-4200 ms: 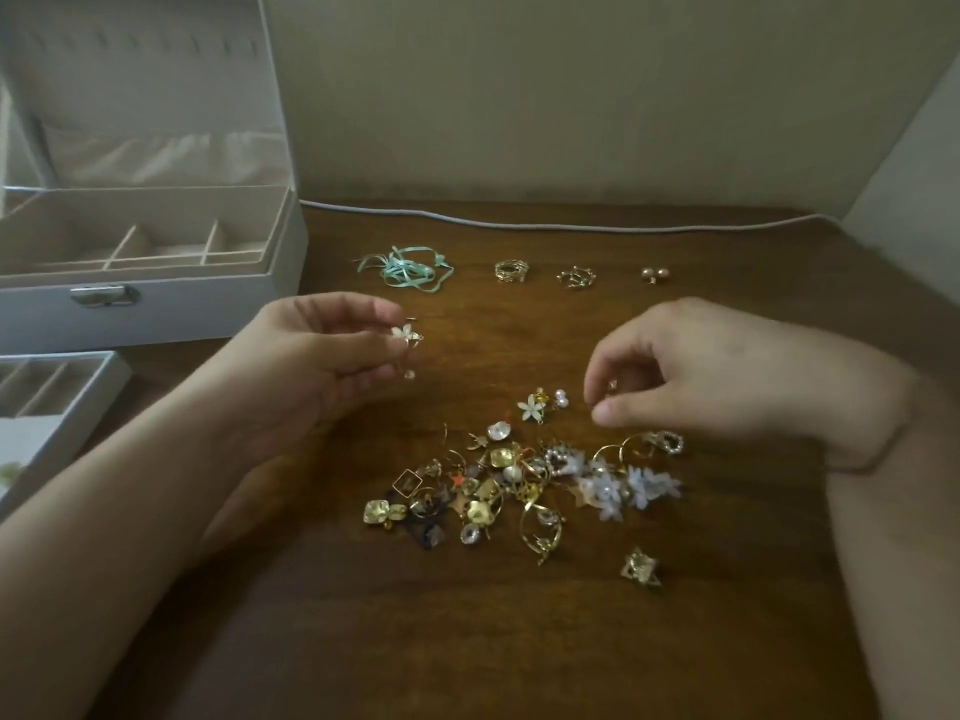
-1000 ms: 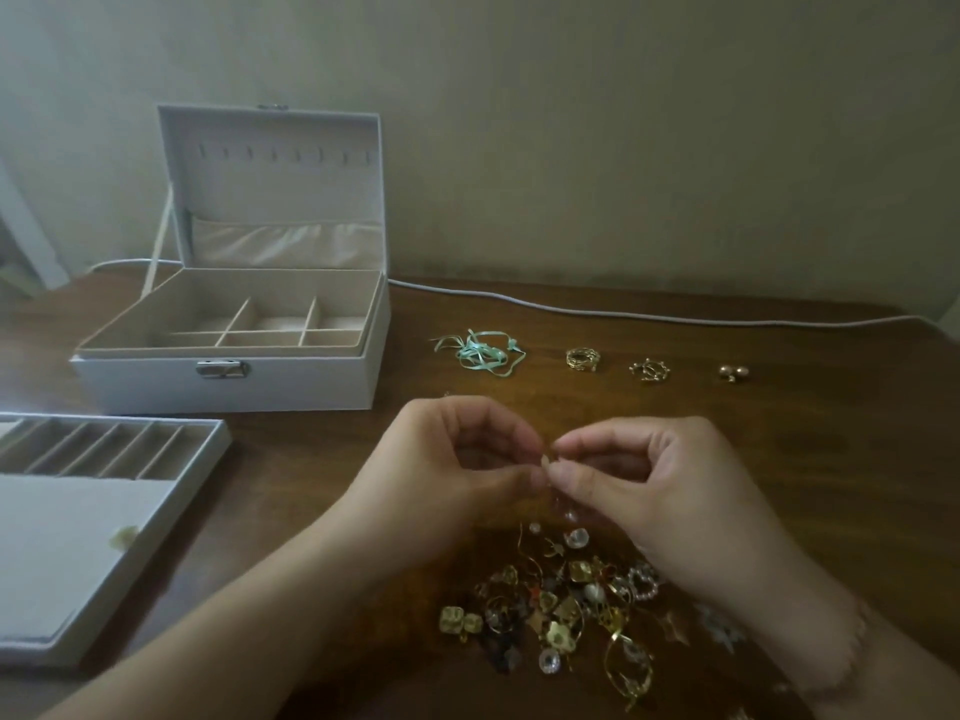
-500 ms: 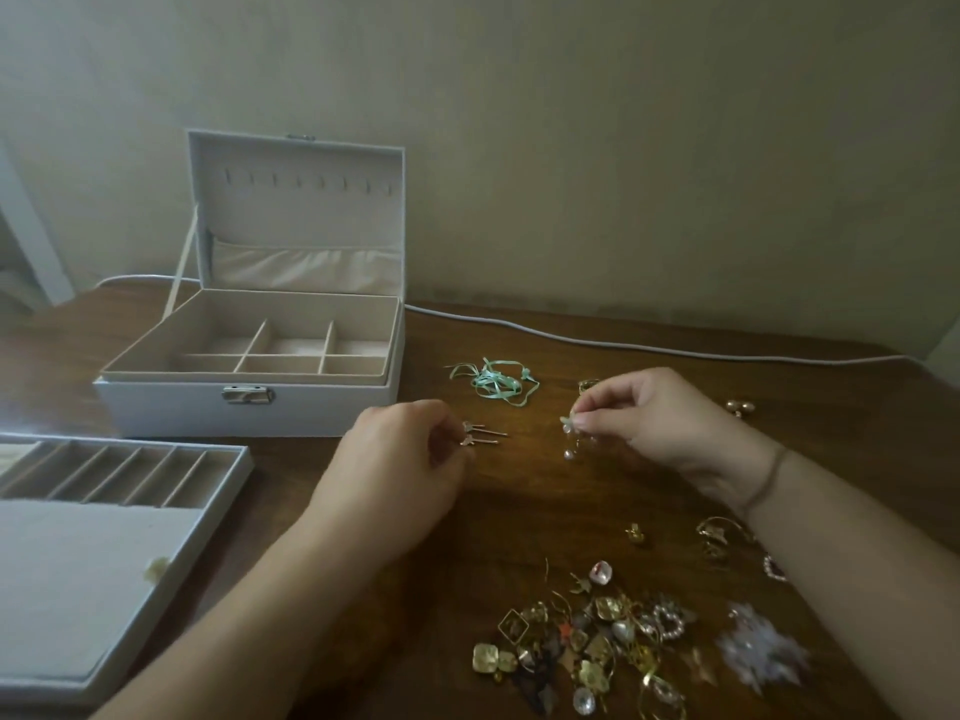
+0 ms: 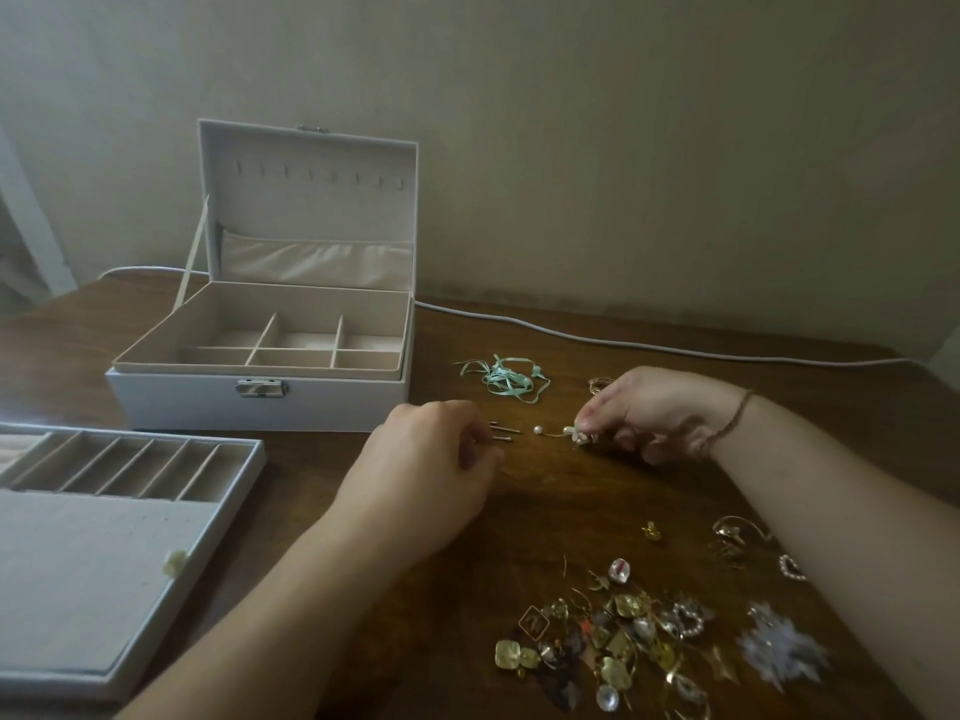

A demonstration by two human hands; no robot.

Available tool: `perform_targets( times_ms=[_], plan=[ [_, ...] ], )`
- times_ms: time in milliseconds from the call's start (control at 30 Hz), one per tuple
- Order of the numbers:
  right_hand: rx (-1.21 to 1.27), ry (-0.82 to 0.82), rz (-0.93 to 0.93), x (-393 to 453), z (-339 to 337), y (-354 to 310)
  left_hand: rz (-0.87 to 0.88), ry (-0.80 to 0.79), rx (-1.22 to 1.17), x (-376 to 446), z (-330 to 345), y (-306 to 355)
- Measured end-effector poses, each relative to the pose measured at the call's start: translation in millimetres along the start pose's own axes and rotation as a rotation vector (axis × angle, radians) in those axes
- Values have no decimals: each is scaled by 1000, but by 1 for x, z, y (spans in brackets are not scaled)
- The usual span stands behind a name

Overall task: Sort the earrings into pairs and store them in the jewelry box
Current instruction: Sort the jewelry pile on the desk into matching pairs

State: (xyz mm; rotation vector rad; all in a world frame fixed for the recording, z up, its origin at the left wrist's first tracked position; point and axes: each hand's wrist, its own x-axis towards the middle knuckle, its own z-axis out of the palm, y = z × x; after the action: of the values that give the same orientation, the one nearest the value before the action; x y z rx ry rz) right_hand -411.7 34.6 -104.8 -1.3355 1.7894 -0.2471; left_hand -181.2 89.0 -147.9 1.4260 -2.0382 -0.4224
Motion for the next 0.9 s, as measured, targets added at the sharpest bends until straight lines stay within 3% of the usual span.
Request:
perform_targets(
  times_ms=[200, 500, 900],
  plan=[
    [-2, -134, -85, -20, -12, 8, 26, -16, 13, 1, 2, -1],
    [-25, -15, -17, 5, -6, 9, 30, -48, 20, 1, 2, -3],
    [-56, 97, -175, -9, -8, 25, 42, -80, 64, 1, 2, -1]
  ],
)
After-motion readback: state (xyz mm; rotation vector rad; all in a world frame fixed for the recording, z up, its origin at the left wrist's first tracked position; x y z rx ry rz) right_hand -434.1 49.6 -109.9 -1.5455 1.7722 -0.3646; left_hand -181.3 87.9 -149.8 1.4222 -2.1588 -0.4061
